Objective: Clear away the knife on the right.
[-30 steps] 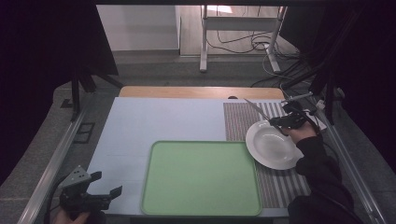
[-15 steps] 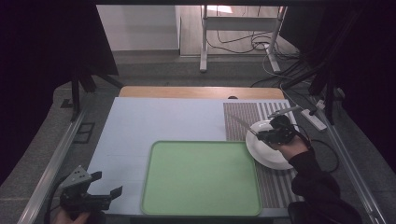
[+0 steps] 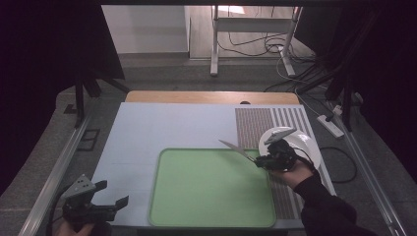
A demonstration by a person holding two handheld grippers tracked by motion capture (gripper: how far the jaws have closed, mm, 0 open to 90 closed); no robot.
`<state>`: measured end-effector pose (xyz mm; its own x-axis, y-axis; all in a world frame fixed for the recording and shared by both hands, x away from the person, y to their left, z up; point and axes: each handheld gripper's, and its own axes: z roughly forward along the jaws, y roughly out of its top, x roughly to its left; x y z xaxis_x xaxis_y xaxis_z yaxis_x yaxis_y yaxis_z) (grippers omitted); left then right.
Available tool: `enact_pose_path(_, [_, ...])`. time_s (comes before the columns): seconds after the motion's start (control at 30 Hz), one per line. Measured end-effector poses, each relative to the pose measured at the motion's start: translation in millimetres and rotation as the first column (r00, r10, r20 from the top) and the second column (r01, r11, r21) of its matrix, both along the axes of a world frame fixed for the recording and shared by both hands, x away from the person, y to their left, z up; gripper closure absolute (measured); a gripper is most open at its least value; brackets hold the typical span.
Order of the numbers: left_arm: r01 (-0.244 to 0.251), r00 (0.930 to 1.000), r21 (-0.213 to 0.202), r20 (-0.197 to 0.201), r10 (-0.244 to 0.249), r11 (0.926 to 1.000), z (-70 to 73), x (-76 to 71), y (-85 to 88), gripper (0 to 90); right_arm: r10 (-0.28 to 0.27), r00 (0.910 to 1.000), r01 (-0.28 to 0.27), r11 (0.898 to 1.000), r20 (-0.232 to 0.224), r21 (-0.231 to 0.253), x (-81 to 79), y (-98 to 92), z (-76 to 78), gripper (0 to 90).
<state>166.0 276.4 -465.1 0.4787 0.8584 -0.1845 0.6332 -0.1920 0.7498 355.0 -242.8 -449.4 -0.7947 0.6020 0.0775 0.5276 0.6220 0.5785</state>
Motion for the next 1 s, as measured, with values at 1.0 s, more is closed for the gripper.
enact_pose_path(1.0, [0.001,1.0000,0.007,-0.003,-0.001,1.0000,0.1,0.8,-0.8,4.1,0.193,0.9687,-0.208,0.974,-0.157,-0.089,-28.3,59.2,-33.3,90.0])
